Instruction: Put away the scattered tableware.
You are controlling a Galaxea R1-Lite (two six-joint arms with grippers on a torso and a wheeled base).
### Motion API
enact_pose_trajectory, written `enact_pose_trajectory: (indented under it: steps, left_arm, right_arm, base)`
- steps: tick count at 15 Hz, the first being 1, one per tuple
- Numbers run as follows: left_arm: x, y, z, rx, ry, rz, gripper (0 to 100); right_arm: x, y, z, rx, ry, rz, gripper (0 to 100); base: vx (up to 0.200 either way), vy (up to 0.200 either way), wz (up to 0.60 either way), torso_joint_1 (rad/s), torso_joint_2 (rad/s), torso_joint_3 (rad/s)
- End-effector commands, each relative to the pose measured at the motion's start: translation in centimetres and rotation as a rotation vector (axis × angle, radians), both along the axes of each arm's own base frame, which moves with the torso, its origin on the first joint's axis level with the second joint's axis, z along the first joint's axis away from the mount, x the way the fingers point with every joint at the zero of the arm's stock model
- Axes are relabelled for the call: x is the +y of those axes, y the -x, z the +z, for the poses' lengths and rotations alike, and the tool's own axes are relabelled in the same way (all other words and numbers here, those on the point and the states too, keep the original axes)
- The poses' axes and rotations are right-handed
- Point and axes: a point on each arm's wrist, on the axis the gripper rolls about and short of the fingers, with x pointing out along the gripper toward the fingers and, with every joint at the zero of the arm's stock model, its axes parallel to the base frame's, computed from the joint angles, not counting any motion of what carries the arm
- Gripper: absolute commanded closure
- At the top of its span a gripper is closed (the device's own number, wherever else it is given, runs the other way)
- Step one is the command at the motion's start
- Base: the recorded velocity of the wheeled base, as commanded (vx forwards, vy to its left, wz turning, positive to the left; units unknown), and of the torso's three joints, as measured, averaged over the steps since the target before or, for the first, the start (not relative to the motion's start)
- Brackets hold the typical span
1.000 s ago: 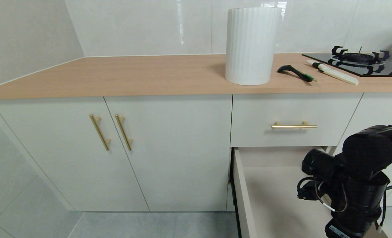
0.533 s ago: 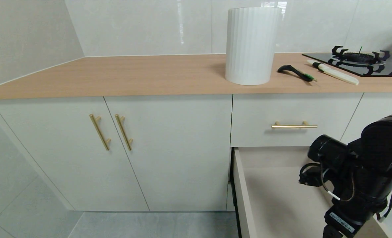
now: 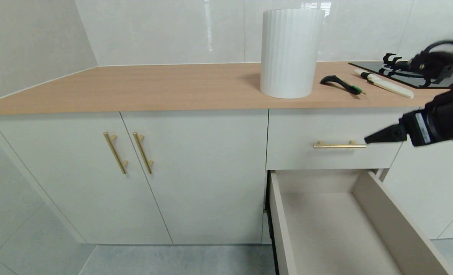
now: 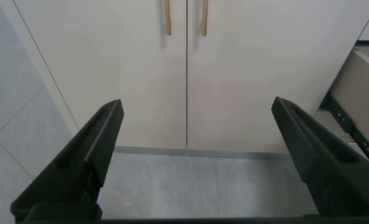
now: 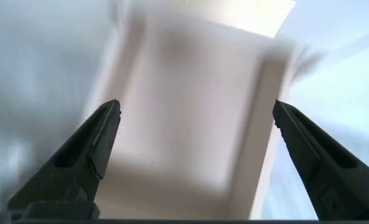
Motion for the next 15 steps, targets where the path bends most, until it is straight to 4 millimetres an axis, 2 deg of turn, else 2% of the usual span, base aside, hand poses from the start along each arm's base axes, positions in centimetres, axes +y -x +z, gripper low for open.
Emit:
enact_pose_trajectory:
  steps: [1, 8, 12, 15]
  left_arm:
    - [0.0, 0.0, 0.0, 0.001, 0.001, 0.0, 0]
    - [0.0, 0.0, 0.0, 0.001, 0.001, 0.0, 0]
    - [0.0, 0.0, 0.0, 0.001, 0.001, 0.0, 0]
    - [0.0, 0.0, 0.0, 0.001, 0.001, 0.0, 0]
  right_arm:
    - [-0.5, -1.2, 2.2, -0.121, -0.056, -0.041, 0]
    - [-0.2, -3.2, 3.3, -0.227, -0.115, -0.068, 0]
    - [-0.2, -3.6, 4.1, -0.256, -0.123, -0.07, 0]
    - [-0.2, -7.0, 4.3, -0.199, -0.112, -0.13, 0]
  base:
    - [0.0, 0.0, 0.0, 0.0, 0.0, 0.0]
    - [0.0, 0.0, 0.0, 0.001, -0.01, -0.011]
    - [0.0, 0.0, 0.0, 0.023, -0.13, -0.222]
    - [0.0, 0.0, 0.0, 0.009, -0.16, -0.051]
